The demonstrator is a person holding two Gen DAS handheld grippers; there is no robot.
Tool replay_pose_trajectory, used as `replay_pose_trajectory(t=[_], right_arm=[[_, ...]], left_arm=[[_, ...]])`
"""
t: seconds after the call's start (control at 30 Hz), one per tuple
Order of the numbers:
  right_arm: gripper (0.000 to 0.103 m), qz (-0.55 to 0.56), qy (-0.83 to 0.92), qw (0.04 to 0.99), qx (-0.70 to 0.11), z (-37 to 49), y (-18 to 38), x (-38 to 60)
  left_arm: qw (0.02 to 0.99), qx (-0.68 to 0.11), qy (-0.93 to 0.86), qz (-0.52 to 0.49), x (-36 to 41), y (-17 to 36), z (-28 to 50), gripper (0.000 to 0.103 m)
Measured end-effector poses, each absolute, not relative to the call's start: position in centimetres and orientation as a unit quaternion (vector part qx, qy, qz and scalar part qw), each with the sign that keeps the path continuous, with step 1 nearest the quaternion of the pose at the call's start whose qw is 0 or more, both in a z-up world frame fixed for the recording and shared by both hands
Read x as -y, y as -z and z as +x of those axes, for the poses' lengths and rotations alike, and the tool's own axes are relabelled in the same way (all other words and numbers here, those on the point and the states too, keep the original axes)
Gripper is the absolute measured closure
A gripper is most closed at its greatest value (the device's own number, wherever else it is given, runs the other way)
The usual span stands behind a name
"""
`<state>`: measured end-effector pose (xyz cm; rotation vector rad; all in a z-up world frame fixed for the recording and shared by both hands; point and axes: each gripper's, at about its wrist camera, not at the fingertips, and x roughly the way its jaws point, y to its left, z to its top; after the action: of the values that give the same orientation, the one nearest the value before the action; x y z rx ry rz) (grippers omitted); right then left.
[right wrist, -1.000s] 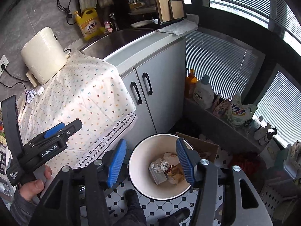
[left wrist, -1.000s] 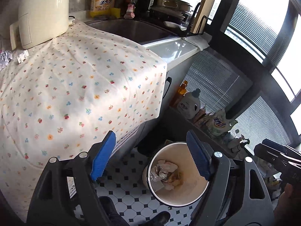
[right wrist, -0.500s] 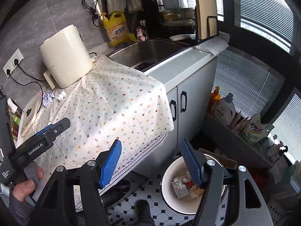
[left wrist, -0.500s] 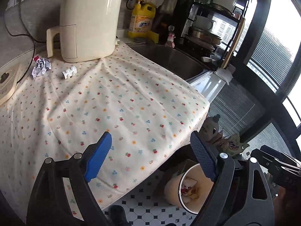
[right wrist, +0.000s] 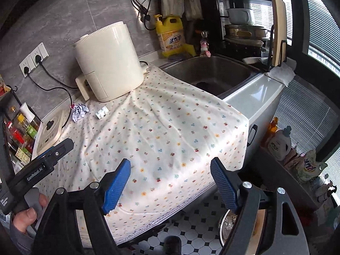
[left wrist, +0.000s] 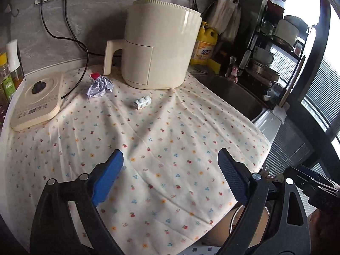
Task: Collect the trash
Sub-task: 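Move both grippers back to the counter toward the tissue and white box, then grasp the crumpled tissue with the left gripper while the right grasps the white box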
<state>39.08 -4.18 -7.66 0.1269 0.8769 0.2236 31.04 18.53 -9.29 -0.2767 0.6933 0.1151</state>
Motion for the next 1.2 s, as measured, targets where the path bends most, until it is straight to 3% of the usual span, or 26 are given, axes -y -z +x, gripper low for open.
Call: replay_pose_trajectory(t=[0.53,1.2], right_arm=[[0.025,0.059,-0.154,0.9,-0.404,44.8,7.5,-7.5],[0.028,0.008,-0.178,0.874,-0.453,55.3,12.7,-18.5]], left_arm=[[0.935,-0.311,-0.102,-0.136,-29.8,7.9,33.7,0.012],[0.913,-0.364,-0.098,-0.158,-37.8,13.9,44.4,0.012]])
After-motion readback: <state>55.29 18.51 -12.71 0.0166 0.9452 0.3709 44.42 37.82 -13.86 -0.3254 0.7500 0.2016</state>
